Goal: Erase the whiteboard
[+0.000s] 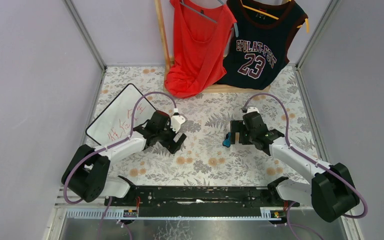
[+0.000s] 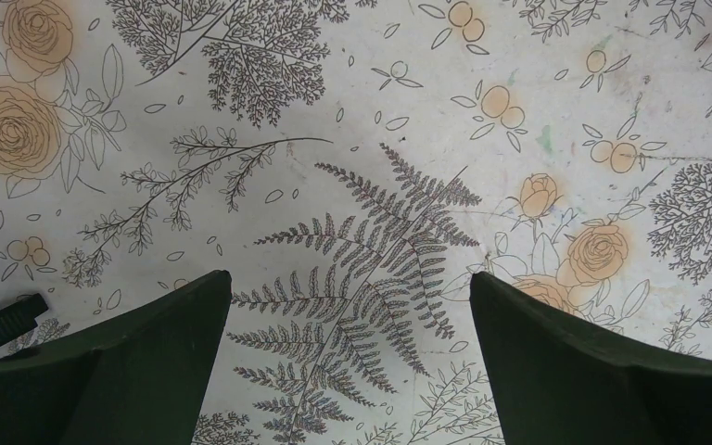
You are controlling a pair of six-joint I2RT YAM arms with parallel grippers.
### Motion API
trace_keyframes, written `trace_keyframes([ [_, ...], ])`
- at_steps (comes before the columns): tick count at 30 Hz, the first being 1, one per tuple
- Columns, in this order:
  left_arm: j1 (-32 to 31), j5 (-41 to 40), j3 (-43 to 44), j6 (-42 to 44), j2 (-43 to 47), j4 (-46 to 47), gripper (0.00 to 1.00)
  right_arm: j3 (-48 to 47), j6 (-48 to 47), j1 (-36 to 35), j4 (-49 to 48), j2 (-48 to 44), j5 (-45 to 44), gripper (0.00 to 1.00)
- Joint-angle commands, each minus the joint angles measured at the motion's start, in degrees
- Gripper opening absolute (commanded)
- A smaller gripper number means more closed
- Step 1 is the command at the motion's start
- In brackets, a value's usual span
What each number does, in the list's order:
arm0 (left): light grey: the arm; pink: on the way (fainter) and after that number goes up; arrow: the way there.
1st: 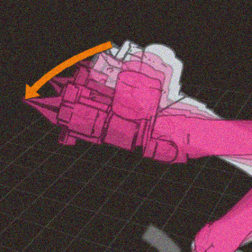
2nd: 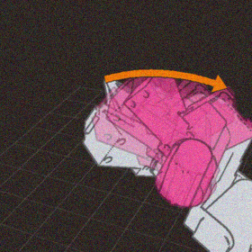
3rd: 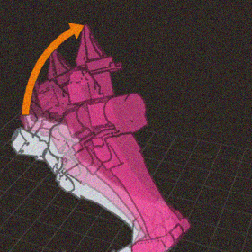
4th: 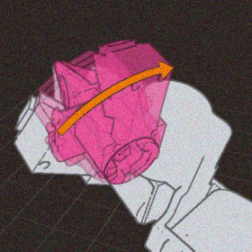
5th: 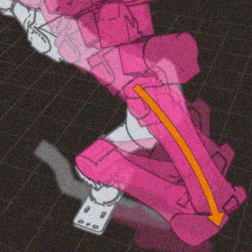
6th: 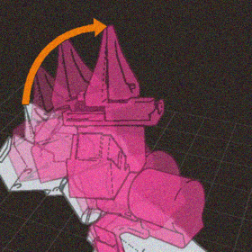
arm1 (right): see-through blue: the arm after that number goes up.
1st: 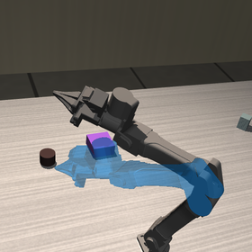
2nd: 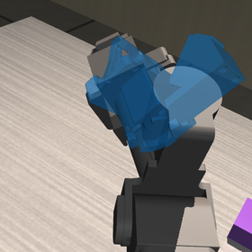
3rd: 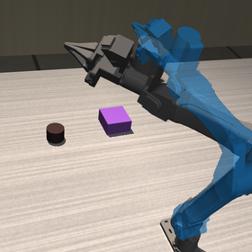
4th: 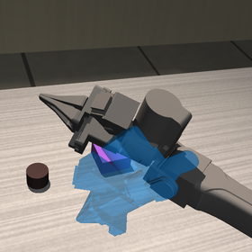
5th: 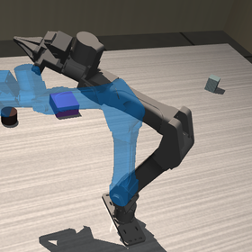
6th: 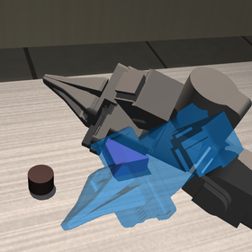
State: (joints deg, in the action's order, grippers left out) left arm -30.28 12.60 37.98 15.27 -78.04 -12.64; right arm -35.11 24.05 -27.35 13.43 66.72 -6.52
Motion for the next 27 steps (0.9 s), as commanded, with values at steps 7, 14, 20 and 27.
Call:
trace_keyframes([
  [7,-0.04,0.72,-0.45,0.55,1.76,1.97,1.00,1.83,0.81,0.25,-5.46,-9.30,2.37,0.99],
  [14,-0.04,0.99,-0.33,0.61,1.92,2.08,1.00,-3.75,5.22,0.19,1.08,-5.69,5.40,0.95],
  [20,-0.04,0.67,-0.23,0.59,2.31,1.78,1.00,-7.50,11.11,-0.68,1.29,7.49,3.32,0.80],
  [27,-0.08,0.46,-0.94,0.78,3.21,1.83,1.00,-12.58,14.14,-4.51,1.49,17.73,-0.74,0.66],
])
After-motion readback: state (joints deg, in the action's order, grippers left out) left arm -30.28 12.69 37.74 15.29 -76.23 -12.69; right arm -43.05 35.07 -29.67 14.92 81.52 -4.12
